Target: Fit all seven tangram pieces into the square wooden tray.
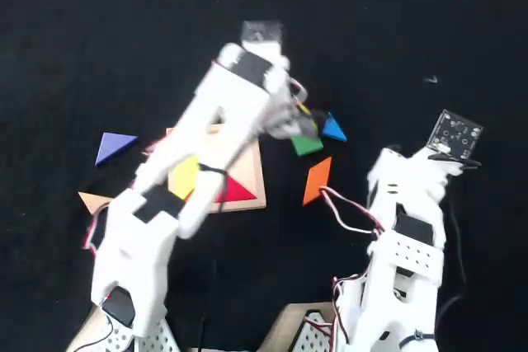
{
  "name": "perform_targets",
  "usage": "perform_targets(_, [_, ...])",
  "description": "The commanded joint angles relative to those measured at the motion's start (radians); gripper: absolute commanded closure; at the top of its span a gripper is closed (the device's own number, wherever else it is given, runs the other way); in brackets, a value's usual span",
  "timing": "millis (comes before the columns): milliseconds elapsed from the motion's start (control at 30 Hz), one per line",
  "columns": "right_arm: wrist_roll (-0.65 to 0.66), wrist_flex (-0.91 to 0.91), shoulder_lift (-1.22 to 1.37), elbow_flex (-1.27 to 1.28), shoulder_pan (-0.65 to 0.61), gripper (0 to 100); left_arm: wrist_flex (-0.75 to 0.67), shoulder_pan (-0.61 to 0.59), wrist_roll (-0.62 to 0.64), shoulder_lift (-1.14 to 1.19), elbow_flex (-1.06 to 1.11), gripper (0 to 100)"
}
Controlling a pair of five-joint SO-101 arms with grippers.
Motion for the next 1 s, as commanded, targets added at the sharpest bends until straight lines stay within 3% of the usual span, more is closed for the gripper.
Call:
perform_targets(0, [0.11,0.081,0.001,-0.099,-0.117,86.4,0.06,-0.196,-0.193,-0.13,-0.119,61])
perform_targets(200, [0.175,0.473,0.007,-0.332,-0.325,86.4,0.057,-0.395,-0.315,-0.48,0.096,61])
perform_targets(467, [0.183,0.569,0.008,-0.343,-0.486,86.1,0.02,-0.619,-0.442,-0.859,0.568,61])
perform_targets(700, [0.239,0.764,0.044,-0.481,-0.508,86.1,-0.288,-0.845,-0.448,-1.092,1.115,61])
perform_targets(967, [0.232,0.962,0.341,-0.717,-0.505,86.0,-0.586,-0.874,-0.393,-1.315,1.606,61])
